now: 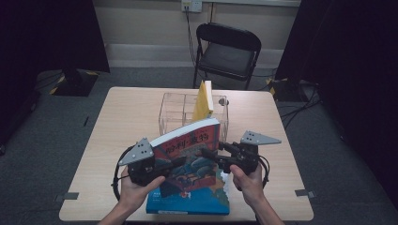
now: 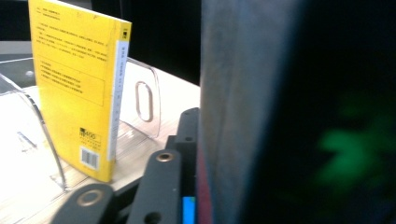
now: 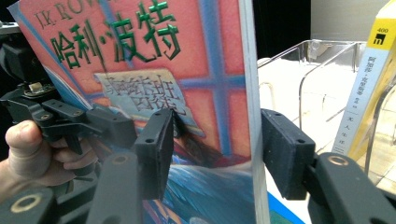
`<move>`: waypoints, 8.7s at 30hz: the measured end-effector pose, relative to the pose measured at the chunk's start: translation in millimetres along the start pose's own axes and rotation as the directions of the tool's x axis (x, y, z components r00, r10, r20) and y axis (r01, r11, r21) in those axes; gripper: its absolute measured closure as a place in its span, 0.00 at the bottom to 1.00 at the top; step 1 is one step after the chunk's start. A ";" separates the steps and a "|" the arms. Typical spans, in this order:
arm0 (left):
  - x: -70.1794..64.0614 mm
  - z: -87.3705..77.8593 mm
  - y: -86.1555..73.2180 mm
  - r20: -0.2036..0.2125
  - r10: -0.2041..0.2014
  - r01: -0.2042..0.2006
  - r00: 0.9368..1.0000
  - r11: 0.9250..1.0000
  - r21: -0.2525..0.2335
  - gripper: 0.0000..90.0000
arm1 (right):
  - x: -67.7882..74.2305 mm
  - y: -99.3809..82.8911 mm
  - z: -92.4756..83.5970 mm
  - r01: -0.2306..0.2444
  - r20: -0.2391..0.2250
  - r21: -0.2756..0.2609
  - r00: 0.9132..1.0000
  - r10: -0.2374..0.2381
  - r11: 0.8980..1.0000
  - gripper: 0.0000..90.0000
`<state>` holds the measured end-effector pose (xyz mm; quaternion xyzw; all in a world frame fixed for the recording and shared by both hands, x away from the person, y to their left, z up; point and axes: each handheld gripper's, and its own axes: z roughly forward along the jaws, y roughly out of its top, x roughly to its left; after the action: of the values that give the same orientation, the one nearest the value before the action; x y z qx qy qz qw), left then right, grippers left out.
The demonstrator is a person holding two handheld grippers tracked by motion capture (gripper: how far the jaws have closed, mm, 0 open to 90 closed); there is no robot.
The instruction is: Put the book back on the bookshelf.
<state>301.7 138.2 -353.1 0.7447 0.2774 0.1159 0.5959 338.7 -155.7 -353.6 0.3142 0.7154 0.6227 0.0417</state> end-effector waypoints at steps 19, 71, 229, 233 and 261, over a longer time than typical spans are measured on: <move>28.5 -22.1 9.0 -0.157 -0.134 0.130 0.979 0.991 -0.035 0.83 | -66.2 -69.6 -53.6 -0.099 0.338 0.177 0.940 0.034 0.979 0.25; 54.5 40.2 54.7 -0.416 -0.171 0.131 0.893 0.984 -0.123 0.83 | -106.8 -129.3 -36.1 -0.067 0.544 0.393 0.821 -0.173 0.917 0.15; 134.5 156.5 145.5 -0.564 -0.131 0.476 0.816 0.705 0.526 0.82 | -107.4 -128.9 -35.1 -0.055 0.531 0.397 0.828 -0.181 0.916 0.15; 134.5 160.3 142.4 -0.566 -0.119 0.473 0.816 0.700 0.535 0.82 | -107.4 -128.9 -35.1 -0.055 0.532 0.397 0.827 -0.181 0.916 0.15; 133.7 168.8 149.4 -0.579 -0.188 0.508 0.793 0.729 0.458 0.77 | -107.2 -128.9 -35.1 -0.052 0.530 0.398 0.828 -0.183 0.916 0.16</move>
<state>537.3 52.7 -276.4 0.7680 0.5817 0.0916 0.2518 357.3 -243.2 -499.7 0.4583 0.7933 0.3443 0.2054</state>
